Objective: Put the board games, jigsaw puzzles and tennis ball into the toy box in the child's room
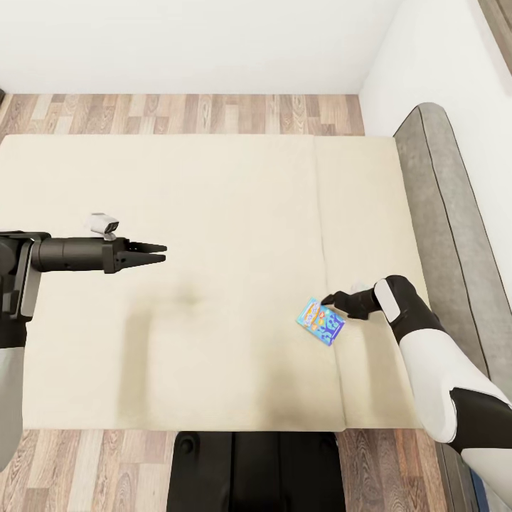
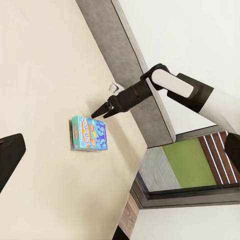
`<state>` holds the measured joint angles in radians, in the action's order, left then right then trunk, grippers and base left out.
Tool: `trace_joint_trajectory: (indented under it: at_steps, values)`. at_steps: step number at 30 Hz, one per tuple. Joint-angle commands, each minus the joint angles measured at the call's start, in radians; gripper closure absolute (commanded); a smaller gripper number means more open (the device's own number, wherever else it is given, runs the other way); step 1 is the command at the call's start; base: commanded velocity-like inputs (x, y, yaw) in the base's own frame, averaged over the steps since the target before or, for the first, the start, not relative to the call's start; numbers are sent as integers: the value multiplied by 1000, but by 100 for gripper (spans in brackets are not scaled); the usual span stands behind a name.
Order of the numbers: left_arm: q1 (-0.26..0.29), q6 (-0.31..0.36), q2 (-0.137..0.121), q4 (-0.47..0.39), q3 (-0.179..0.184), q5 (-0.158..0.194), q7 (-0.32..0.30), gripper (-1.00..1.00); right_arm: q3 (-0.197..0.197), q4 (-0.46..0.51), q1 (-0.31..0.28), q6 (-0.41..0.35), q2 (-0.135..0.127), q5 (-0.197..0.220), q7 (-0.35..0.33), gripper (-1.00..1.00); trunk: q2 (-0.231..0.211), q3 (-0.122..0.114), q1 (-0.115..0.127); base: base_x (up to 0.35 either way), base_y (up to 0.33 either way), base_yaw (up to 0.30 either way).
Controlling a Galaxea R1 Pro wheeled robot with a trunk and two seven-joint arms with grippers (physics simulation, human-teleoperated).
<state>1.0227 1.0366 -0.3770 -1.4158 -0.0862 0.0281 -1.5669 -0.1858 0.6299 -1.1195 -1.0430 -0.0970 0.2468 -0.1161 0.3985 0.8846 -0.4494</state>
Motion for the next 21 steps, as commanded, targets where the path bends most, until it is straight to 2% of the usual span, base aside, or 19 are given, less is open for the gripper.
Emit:
trace_joint_trajectory:
  at_steps: [1,21]
  values:
    - [0,11,0,0,0,0,-4,-100,-3,1,0,-4,0,-9,-15,-100,2,1,-1,0,0,0]
    - [0,11,0,0,0,0,-4,-100,-3,1,1,-4,0,-11,-40,-100,2,1,-1,0,0,0]
